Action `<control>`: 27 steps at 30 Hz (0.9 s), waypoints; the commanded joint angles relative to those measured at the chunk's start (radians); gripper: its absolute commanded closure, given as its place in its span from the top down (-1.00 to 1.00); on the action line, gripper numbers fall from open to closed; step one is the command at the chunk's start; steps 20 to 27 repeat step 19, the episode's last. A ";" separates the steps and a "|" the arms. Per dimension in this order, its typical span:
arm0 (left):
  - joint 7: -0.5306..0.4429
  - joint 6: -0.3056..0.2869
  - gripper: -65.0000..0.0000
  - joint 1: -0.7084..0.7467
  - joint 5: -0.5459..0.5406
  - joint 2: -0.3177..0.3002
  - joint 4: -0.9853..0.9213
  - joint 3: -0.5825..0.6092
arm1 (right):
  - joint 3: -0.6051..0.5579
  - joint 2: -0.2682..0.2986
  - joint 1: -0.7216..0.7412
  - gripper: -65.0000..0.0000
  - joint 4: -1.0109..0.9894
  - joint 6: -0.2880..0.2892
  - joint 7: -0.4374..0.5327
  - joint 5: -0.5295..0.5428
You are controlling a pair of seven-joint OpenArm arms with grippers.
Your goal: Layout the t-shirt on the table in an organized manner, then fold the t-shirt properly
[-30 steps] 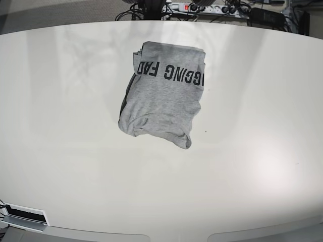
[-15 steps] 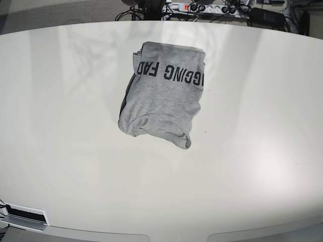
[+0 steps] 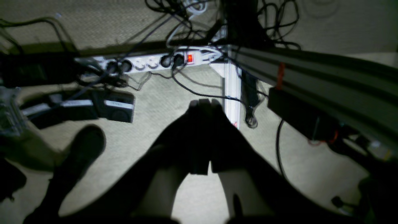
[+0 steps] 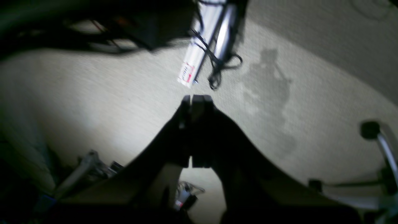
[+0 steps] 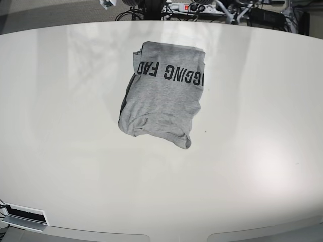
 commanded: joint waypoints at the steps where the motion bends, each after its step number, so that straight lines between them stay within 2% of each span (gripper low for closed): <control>1: -0.017 0.023 -1.00 0.003 0.000 0.005 0.003 0.023 | 0.002 0.003 0.003 -1.00 0.003 0.002 0.005 -0.003; 3: -0.060 0.062 -1.00 0.002 -0.013 0.015 0.003 0.080 | 0.002 -0.007 0.015 -1.00 0.003 0.003 0.004 -0.005; 8: -0.082 0.066 -1.00 0.000 -0.080 0.015 0.003 0.175 | 0.002 -0.025 0.027 -1.00 0.003 0.016 0.004 -0.009; 27: -0.067 0.062 -1.00 0.001 -0.094 0.018 0.046 0.182 | 0.002 -0.029 0.046 -1.00 0.003 0.016 0.005 -0.008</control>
